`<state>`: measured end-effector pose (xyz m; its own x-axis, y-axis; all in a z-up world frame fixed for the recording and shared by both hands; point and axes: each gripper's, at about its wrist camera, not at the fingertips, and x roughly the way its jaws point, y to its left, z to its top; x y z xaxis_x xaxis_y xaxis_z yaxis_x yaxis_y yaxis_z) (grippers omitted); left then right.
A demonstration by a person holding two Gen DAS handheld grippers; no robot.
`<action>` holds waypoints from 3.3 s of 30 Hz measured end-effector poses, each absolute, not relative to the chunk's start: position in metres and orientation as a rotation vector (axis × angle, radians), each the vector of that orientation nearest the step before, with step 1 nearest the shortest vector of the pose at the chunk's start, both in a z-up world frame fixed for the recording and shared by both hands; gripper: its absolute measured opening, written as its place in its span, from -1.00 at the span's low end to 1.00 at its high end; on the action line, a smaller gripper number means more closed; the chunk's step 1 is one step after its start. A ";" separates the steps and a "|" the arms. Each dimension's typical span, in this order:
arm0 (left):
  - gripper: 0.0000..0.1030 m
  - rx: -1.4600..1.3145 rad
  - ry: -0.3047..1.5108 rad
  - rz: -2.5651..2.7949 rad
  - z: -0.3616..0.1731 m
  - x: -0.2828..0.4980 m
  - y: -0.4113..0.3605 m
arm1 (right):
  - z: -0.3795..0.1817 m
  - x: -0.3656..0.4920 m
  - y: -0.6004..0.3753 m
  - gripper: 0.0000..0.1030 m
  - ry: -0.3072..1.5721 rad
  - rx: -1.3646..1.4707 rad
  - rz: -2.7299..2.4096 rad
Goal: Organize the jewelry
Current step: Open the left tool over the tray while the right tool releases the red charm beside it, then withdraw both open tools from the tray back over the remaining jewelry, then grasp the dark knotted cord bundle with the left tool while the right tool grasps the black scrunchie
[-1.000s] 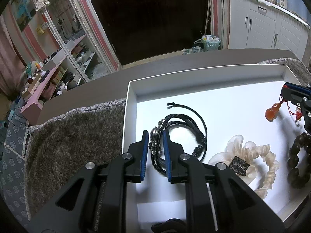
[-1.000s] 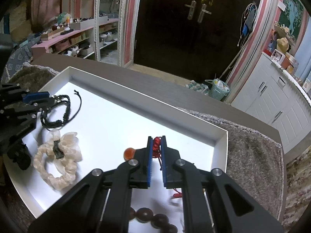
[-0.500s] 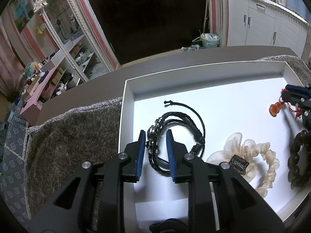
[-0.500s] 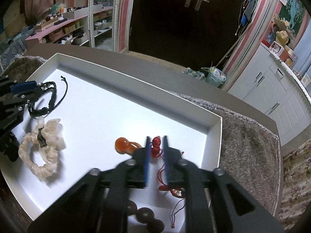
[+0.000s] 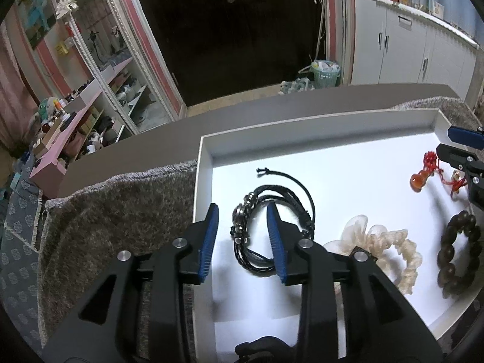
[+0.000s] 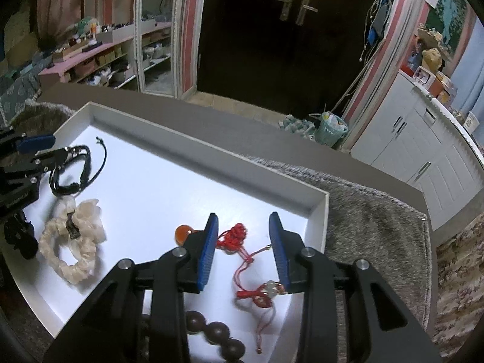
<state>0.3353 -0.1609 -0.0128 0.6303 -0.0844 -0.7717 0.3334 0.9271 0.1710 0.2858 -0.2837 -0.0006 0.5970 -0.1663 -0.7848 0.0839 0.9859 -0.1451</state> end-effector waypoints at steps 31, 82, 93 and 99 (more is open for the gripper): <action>-0.19 0.210 0.753 -0.235 0.046 0.321 -0.119 | 0.044 0.264 -0.307 -0.31 0.809 -0.054 -0.183; 0.17 0.127 0.772 -0.293 -0.032 0.071 -0.042 | -0.023 0.051 -0.249 -0.31 0.862 0.091 -0.213; 0.17 0.185 0.806 -0.339 -0.043 0.075 -0.059 | -0.042 0.054 -0.246 -0.66 0.907 0.099 -0.198; -0.23 0.169 0.882 -0.342 -0.056 0.086 -0.061 | -0.043 0.054 -0.245 -0.66 0.906 0.088 -0.190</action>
<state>0.0864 -0.0612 -0.0561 0.5858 -0.2222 -0.7794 0.3604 0.9328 0.0050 0.0542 -0.2454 -0.0430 0.6013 -0.1269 -0.7889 0.2007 0.9797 -0.0046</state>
